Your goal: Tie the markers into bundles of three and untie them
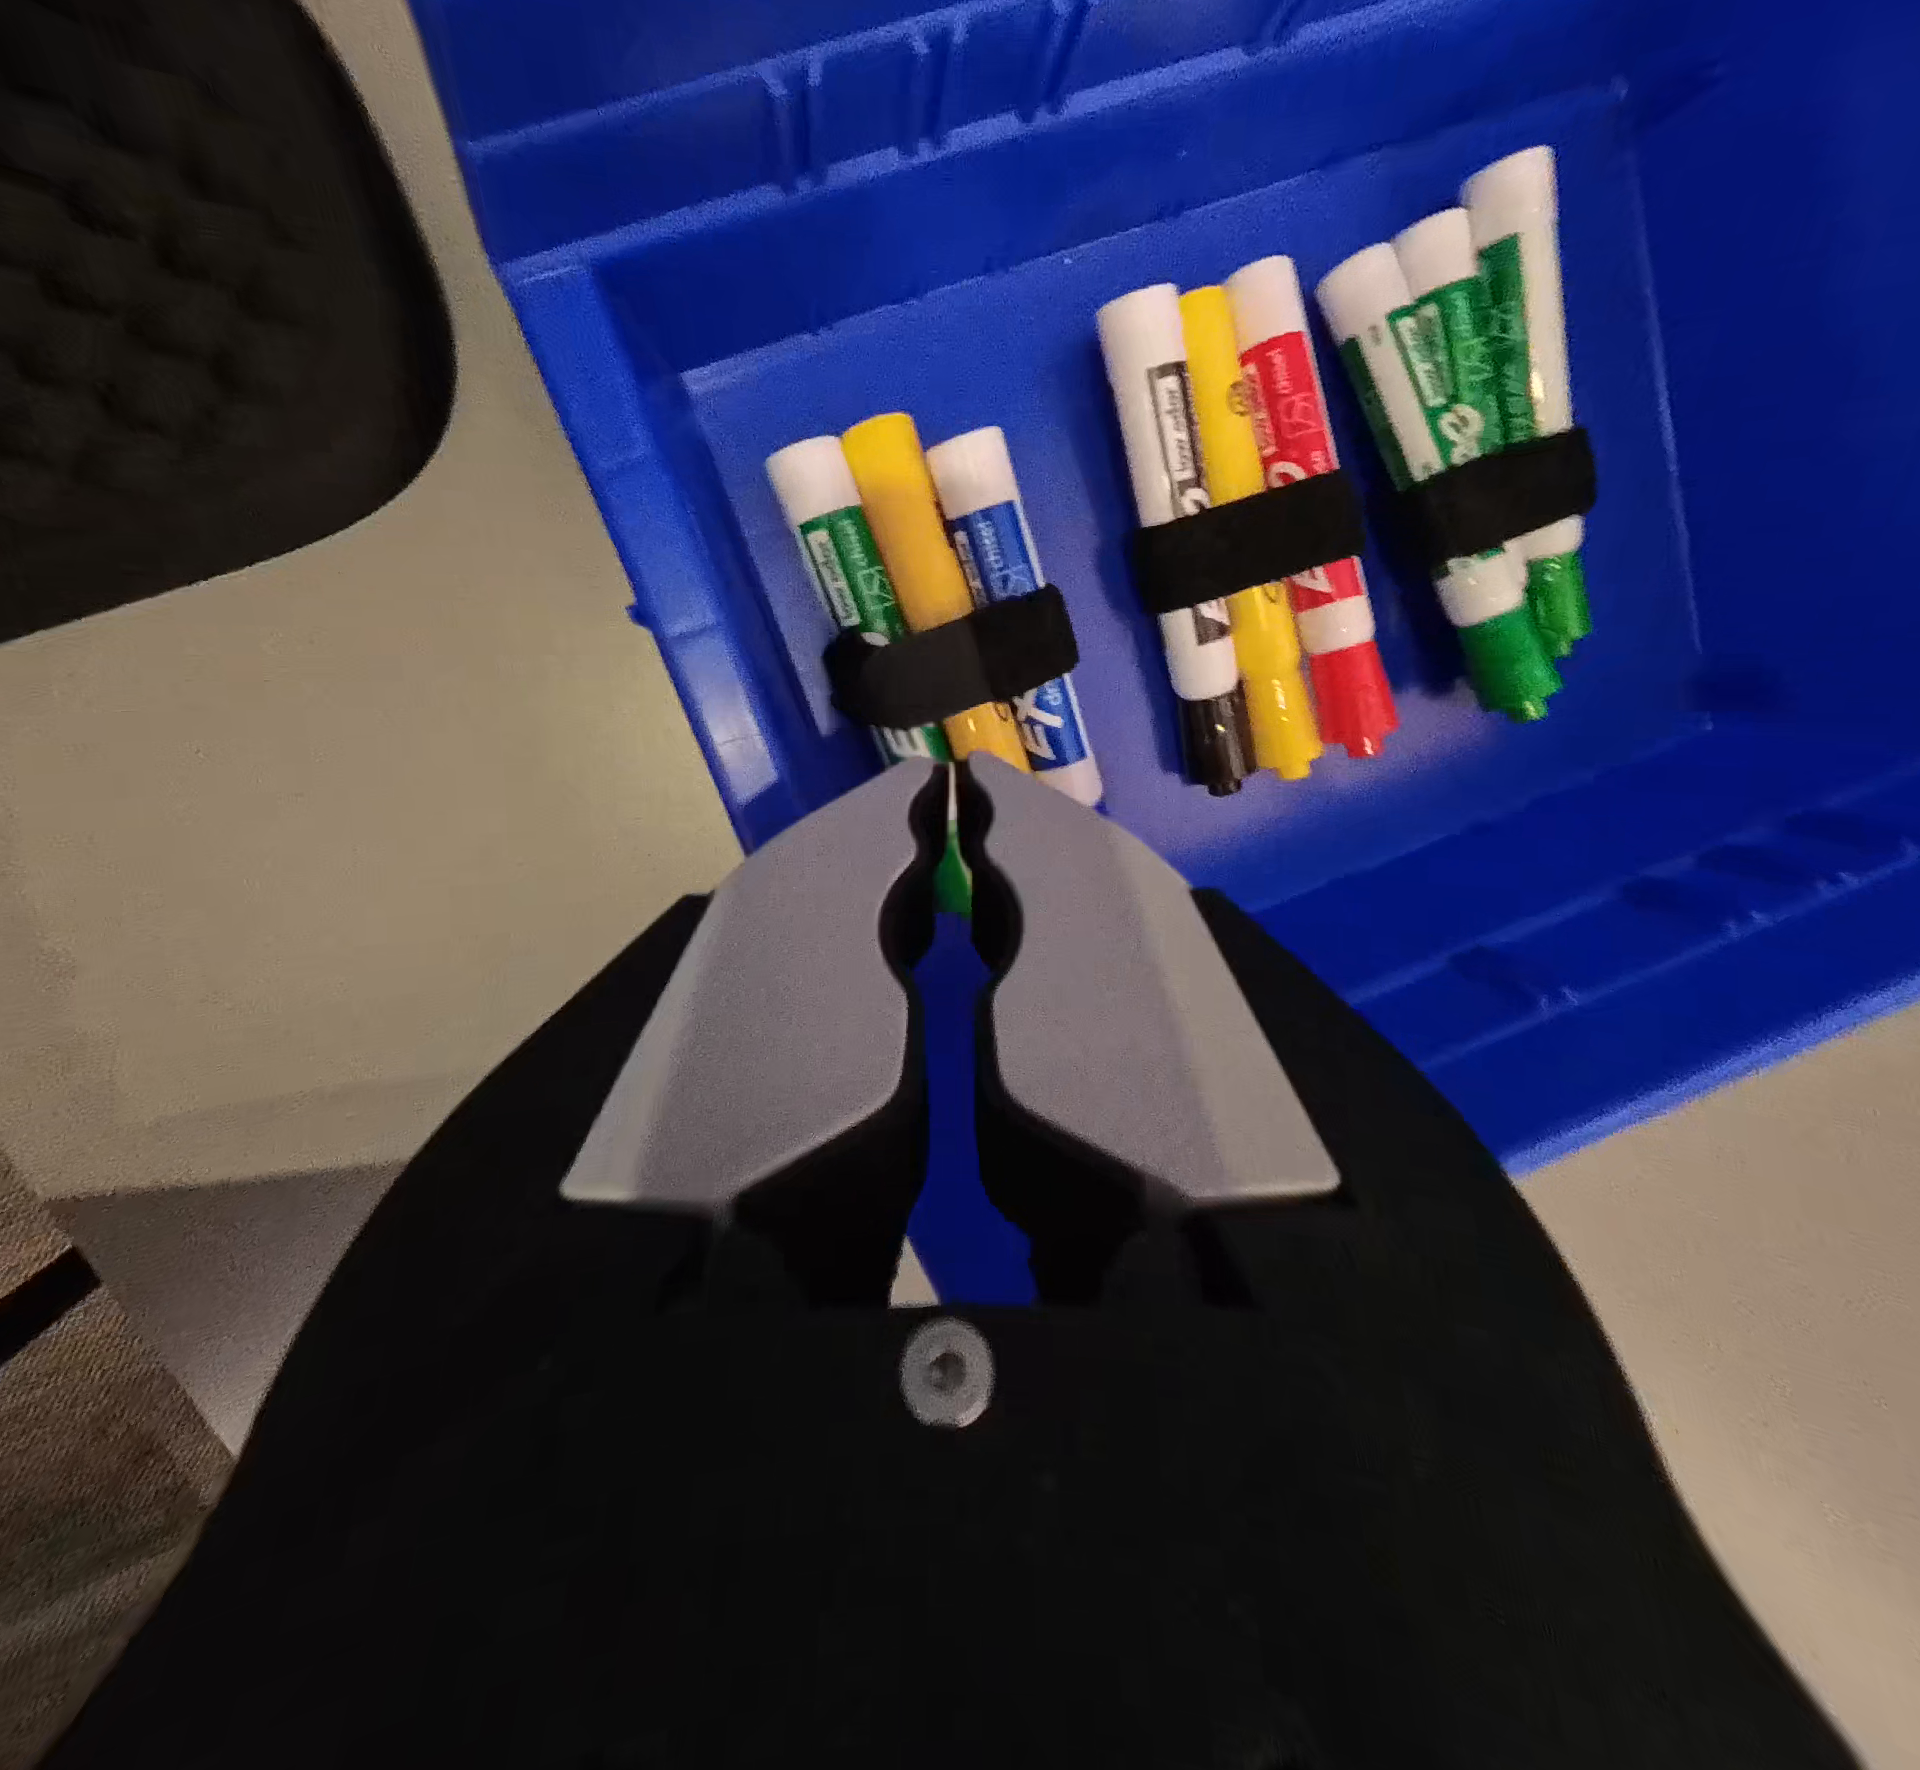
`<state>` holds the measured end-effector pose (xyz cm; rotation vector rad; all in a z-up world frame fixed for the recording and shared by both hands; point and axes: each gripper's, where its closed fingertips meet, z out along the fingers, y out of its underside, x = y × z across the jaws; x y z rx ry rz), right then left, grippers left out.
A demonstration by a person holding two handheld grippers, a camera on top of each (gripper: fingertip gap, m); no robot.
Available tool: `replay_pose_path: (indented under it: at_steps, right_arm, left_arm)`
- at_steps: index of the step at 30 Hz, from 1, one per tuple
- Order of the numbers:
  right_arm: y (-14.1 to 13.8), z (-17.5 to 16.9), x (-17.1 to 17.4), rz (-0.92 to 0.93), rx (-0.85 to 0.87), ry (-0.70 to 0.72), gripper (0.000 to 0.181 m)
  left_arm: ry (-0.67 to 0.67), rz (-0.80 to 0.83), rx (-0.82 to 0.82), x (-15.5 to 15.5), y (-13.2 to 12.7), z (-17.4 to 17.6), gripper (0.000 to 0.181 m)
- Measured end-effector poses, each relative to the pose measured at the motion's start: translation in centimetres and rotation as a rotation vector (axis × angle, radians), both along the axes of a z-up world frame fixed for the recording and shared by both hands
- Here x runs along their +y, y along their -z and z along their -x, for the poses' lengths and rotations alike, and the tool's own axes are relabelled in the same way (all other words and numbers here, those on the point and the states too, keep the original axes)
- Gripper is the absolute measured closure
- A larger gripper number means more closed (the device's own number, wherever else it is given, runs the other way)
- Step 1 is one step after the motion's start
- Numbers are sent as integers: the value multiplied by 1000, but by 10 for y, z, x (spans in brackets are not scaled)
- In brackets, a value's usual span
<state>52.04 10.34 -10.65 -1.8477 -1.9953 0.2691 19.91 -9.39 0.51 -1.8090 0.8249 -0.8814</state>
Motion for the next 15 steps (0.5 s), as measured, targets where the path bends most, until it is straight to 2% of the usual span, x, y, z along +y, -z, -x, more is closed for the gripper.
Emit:
replay_pose_path:
  at_steps: [5, 15]
  right_arm:
    - [21, 2, -8, 90, -93, -158, 178]
    - [47, 23, -9, 133, -197, -253, 179]
  left_arm:
    - [-15, 8, 15, 3, 4, 5, 152]
    - [-29, 26, 42, 12, 8, 6, 150]
